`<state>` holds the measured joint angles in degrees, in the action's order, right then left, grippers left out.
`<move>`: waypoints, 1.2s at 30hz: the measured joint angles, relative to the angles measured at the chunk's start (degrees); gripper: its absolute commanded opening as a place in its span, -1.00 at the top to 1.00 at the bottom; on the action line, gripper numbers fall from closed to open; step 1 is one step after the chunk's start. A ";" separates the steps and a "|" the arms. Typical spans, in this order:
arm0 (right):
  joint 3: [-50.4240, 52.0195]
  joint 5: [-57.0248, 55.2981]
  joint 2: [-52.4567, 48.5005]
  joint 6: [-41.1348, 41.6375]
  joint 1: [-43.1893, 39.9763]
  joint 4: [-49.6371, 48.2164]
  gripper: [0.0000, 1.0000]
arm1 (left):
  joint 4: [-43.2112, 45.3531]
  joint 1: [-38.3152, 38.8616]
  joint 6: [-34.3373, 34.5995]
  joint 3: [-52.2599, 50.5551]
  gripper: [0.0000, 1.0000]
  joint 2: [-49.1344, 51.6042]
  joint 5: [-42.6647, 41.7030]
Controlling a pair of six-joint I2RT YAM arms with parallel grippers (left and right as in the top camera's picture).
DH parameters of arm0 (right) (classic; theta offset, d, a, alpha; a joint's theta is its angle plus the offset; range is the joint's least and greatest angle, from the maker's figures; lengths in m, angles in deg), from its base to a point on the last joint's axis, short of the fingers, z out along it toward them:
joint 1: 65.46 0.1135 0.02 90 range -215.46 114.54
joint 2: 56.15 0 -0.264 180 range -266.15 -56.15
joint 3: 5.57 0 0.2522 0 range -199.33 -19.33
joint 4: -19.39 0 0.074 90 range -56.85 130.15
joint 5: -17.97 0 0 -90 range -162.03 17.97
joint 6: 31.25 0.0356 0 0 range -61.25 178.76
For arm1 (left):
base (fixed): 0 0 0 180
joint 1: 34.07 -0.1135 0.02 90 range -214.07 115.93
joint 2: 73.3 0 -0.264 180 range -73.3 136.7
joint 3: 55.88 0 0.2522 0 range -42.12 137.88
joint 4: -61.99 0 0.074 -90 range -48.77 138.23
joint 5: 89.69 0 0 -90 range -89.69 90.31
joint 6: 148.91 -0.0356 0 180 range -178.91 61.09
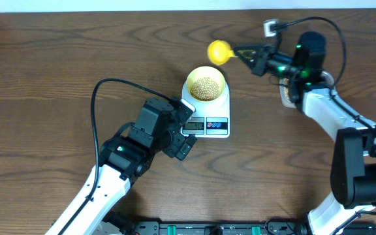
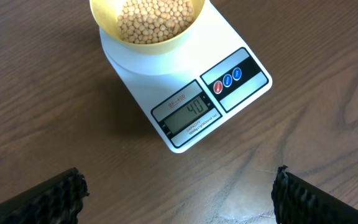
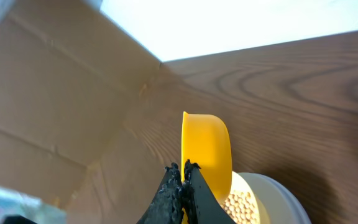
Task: Scoop item into bowl and weigh 50g on scale
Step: 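Carry the empty scoop right back above the soybean tub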
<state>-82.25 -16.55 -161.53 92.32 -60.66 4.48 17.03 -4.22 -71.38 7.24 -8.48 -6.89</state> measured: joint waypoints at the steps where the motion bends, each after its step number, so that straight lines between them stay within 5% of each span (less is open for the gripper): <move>1: 0.00 0.59 0.00 1.38 -1.03 -0.02 0.98 | 0.00 0.00 0.00 0.00 -0.96 0.00 0.02; 36: 0.00 19.34 0.00 17.09 -20.37 1.22 0.98 | -0.02 0.00 0.00 0.00 -0.96 0.00 0.02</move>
<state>-82.25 2.79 -161.53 109.41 -81.03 5.71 17.00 -4.22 -71.38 7.24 -8.48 -6.87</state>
